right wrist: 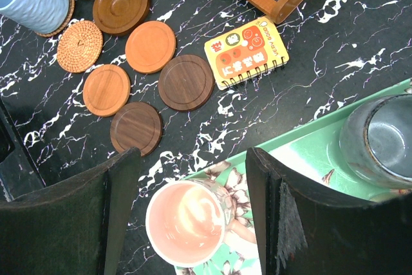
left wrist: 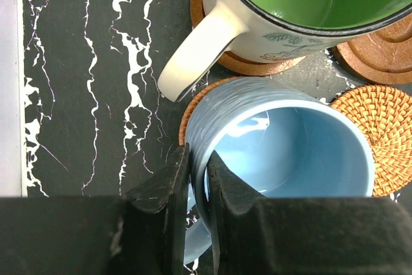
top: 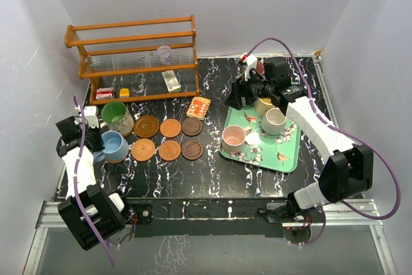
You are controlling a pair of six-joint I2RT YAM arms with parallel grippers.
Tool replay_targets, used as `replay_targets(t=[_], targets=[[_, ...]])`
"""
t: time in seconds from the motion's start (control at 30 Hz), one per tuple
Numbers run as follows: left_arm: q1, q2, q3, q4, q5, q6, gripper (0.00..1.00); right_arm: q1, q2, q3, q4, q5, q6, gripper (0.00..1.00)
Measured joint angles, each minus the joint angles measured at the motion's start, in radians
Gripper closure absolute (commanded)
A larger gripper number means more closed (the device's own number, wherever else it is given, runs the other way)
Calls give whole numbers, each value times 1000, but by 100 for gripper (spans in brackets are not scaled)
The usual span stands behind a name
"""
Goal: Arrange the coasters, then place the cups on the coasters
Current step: Place the cup on the coaster, then pick up the cup from the tray.
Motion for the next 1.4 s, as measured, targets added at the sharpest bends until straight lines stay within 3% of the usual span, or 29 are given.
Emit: replay_targets(t=[0.13,0.33,0.8,1.27,1.4], targets=[[0,0,0,-1,-14,7,98,0,0,0,0,-3,0,35],[0,2,0,-2,-31,23,86,0,0,0,0,-7,0,35],[0,-2,42,-52,-31,50,52,-5,0,0,0,-2,0,35],[0,-16,376,-311,58,69,28,-41,17,24,-38,151,-3,32],[-1,14,481,-380,123,64,26,-56,32,43,-76,180,-35,32]])
